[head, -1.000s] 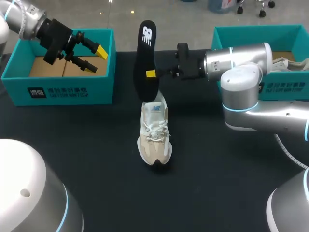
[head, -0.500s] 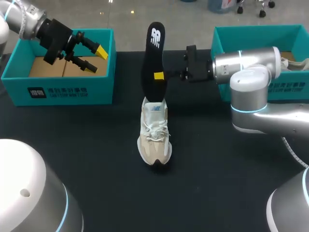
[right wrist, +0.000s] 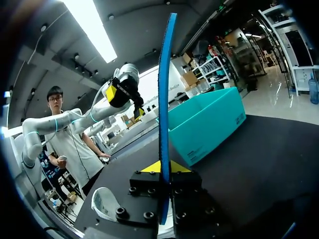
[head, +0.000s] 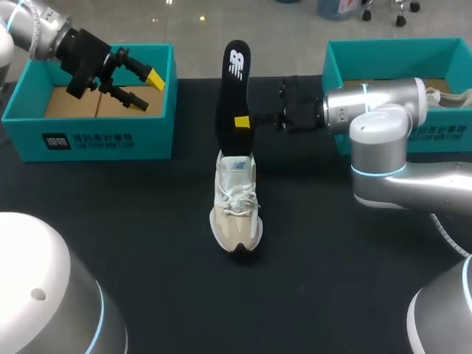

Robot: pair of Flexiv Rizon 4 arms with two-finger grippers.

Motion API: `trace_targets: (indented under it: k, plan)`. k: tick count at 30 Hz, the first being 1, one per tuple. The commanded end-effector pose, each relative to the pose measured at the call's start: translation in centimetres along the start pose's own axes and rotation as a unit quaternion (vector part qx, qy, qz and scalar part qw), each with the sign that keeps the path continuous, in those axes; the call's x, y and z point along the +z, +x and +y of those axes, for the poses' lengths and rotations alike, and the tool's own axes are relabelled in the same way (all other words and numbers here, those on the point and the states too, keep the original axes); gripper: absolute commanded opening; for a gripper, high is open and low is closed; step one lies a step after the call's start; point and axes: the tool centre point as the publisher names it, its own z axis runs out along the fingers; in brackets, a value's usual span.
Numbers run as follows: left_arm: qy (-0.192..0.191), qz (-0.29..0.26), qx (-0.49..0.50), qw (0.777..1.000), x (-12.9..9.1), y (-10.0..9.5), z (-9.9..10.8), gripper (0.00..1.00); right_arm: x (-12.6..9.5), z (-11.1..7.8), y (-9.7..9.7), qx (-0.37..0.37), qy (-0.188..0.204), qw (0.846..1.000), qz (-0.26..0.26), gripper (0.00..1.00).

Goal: Take the shoe out of the shoebox, open the shoe tongue, remove and reinsert the insole, then place the shoe into the shoebox

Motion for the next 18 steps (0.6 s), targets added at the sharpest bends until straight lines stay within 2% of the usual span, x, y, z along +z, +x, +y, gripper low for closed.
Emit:
trace_targets:
  k: [1,10,18]
  plan:
    - [0.001,0.002,0.000,1.000,-0.06,-0.02,-0.02,1.00,0.18,0.11,0.16,0.001,0.001,1.000,-0.003,0.00]
    - [0.001,0.002,0.000,1.000,-0.06,-0.02,-0.02,1.00,0.16,0.07,0.18,-0.007,0.000,1.000,-0.006,0.00]
    - [0.001,0.002,0.000,1.000,-0.06,-0.02,-0.02,1.00,0.00,-0.59,0.47,-0.014,-0.005,1.000,0.013,0.00]
